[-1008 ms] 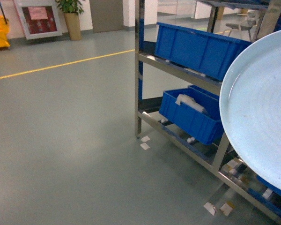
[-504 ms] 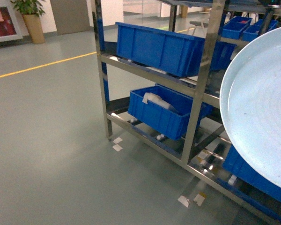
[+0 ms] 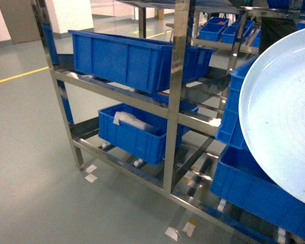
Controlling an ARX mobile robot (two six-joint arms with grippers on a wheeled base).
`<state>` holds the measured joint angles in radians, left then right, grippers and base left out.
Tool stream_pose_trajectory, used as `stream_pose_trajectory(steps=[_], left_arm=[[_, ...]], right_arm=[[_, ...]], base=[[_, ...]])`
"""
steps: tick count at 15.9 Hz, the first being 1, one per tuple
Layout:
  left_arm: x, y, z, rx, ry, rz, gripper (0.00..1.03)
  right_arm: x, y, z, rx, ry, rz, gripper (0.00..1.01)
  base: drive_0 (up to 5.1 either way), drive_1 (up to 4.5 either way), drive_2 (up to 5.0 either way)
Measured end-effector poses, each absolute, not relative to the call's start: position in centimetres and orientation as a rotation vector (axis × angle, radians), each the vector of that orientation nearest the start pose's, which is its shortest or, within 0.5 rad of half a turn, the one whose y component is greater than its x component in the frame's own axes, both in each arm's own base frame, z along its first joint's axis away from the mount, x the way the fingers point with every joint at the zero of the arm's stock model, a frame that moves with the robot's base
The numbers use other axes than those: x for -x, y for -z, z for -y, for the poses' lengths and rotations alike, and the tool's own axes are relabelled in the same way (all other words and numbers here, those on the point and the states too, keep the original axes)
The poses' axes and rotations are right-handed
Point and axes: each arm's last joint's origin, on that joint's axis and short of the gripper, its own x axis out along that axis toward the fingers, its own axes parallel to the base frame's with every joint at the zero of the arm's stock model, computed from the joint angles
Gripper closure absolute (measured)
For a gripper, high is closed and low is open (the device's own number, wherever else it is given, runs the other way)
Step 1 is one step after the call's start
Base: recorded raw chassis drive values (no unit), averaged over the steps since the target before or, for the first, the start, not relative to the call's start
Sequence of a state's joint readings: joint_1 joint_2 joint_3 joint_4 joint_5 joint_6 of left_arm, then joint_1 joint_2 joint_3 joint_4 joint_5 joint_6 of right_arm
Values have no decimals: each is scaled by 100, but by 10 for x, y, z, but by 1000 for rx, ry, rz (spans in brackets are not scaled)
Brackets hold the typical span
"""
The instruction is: Place blue tray on left shelf second layer neatly
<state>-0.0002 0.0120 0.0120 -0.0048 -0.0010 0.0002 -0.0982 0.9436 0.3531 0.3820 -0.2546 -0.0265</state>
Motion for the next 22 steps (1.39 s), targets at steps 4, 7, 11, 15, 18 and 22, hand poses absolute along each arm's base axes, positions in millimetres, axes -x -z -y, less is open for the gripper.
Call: stream_pose_trajectory(steps=[4,7,11,15,18,22], left_arm=[[-98,-166,0,0,0,-5,5],[-98,-166,0,0,0,-5,5],[-98,-166,0,0,0,-5,5],[-98,-166,0,0,0,-7,5],[-98,-166,0,0,0,-6,5],[-98,-166,0,0,0,-4,5]], right_arm=[[-196,-210,12,-12,-157,-211,99],[-196,-210,12,-10,-158,-206,99],[-196,-210,12,-11,-158,-206,99],[-196,-210,12,-11,-159,-206,99],[-196,-211,13,-10,-151,-202,99],[-196,-210,13,-11,-153,-207,99]], base=[[-146,-48,-244],[-155,-155,-155],[-161,-161,-161],[-281,-71,-133],[-639,211,-80],[-630,223,-92]])
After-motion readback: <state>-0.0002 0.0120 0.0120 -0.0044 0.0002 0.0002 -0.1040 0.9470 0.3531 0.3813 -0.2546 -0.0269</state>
